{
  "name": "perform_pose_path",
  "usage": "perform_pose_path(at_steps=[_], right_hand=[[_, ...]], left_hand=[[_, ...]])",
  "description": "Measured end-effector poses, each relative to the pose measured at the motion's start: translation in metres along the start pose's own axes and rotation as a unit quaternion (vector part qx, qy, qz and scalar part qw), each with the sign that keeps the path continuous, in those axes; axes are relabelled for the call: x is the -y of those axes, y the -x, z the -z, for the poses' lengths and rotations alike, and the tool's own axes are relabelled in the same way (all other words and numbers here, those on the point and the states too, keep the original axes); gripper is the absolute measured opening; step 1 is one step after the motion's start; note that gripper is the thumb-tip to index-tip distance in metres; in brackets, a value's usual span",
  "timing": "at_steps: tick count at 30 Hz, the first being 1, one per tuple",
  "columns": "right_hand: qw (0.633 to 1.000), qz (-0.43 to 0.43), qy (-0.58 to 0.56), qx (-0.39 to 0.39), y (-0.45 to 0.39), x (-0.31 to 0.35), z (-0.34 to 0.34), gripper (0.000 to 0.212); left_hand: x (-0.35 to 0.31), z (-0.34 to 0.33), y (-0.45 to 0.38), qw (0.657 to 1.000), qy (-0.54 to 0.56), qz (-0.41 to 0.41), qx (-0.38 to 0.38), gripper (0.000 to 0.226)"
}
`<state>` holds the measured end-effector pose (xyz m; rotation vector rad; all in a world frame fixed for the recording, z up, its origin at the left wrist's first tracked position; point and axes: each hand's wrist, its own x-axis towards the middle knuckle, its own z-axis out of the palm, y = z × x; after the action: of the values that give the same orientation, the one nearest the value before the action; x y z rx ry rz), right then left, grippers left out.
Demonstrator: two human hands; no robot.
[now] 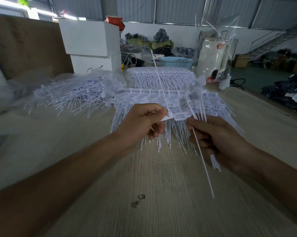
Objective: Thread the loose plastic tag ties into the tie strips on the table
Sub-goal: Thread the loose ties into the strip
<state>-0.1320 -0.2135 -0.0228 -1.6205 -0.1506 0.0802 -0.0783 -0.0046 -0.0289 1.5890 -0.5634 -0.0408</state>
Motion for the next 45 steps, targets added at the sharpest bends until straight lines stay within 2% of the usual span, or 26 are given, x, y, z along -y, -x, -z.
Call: perform_pose_path(at_steps=[9, 13, 17, 21, 26, 29, 38, 40, 45], right_hand=[[1.0, 0.008, -0.013, 0.006, 0.001, 0.003, 0.001, 0.023], [1.0, 0.003, -0.007, -0.019, -0.001, 0.002, 0.003, 0.023], [1.0, 0.009, 0.001, -0.024, -0.001, 0.002, 0.003, 0.023], [1.0, 0.025, 0.007, -0.014, -0.002, 0.001, 0.003, 0.022], [0.999, 0.048, 0.008, 0.002, -0.003, 0.0, 0.004, 0.021], [0.998, 0.057, 0.022, 0.011, -0.002, -0.001, 0.003, 0.023], [0.997, 0.059, 0.047, 0.012, 0.0, 0.0, 0.001, 0.023], [0.997, 0.057, 0.048, 0.012, 0.001, 0.0, 0.001, 0.023], [0.997, 0.052, 0.047, 0.012, 0.003, 0.002, 0.0, 0.023]], left_hand=[[0.001, 0.008, -0.003, 0.999, 0.029, 0.02, -0.025, 0.015], [-0.001, 0.013, -0.003, 0.999, 0.03, -0.014, -0.015, 0.018], [-0.002, 0.011, -0.002, 0.999, -0.013, -0.049, -0.004, 0.019], [-0.006, 0.007, -0.001, 0.995, -0.051, -0.087, -0.011, 0.011], [-0.016, 0.008, 0.001, 0.988, -0.009, -0.132, -0.077, 0.036], [-0.02, 0.01, 0.001, 0.988, 0.046, -0.118, -0.091, 0.043], [-0.024, 0.013, -0.002, 0.968, 0.175, -0.016, -0.181, 0.039], [-0.023, 0.014, -0.002, 0.966, 0.173, -0.015, -0.192, 0.039], [-0.014, 0.009, 0.0, 0.981, 0.084, -0.03, -0.17, 0.039]])
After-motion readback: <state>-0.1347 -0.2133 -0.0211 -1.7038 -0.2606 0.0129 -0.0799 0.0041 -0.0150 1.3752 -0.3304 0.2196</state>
